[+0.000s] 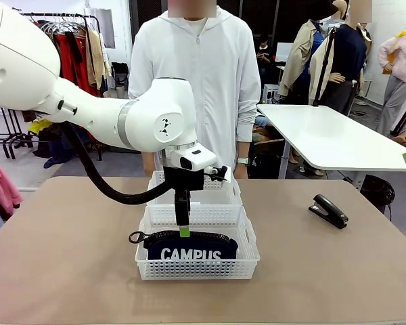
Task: Distribute items into two baskets.
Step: Pick up the Stapler that the person points to.
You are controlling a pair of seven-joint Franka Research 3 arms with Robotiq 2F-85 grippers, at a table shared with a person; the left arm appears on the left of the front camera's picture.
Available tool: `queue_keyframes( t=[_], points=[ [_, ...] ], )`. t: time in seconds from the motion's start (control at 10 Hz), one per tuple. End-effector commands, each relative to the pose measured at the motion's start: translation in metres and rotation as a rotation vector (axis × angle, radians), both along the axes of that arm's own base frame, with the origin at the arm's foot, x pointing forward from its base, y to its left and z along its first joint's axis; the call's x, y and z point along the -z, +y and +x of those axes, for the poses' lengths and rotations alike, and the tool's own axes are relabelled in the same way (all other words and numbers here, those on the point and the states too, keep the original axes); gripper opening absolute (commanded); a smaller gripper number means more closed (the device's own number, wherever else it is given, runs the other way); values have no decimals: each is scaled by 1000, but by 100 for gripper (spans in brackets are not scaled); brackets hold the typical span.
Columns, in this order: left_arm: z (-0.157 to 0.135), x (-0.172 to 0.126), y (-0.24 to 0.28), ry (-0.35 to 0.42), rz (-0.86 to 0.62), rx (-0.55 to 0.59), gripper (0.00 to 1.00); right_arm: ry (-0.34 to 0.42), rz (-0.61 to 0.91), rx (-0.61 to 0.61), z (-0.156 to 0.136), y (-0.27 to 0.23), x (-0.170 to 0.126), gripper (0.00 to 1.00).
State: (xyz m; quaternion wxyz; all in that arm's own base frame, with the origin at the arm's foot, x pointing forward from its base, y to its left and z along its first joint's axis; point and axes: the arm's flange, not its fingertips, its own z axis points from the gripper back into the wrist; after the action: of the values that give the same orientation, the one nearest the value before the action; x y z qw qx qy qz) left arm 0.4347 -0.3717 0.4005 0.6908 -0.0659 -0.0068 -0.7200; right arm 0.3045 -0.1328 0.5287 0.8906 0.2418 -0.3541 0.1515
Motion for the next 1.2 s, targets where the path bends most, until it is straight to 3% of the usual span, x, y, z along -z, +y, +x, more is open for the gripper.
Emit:
queue_keyframes(
  t=[0.0, 0.6, 0.9, 1.1],
  points=[
    [0, 0, 0, 0, 0, 0, 100, -18, 23, -10, 1, 1, -2, 100],
    [52, -82, 132, -26, -14, -572, 100, -18, 23, -10, 1, 1, -2, 100],
    [55, -125, 222, -59, -88, -811, 100, -18, 23, -10, 1, 1, -2, 100],
    [48, -136, 278, -66, -121, -959, 100, -18, 23, -10, 1, 1, -2, 100]
  ],
)
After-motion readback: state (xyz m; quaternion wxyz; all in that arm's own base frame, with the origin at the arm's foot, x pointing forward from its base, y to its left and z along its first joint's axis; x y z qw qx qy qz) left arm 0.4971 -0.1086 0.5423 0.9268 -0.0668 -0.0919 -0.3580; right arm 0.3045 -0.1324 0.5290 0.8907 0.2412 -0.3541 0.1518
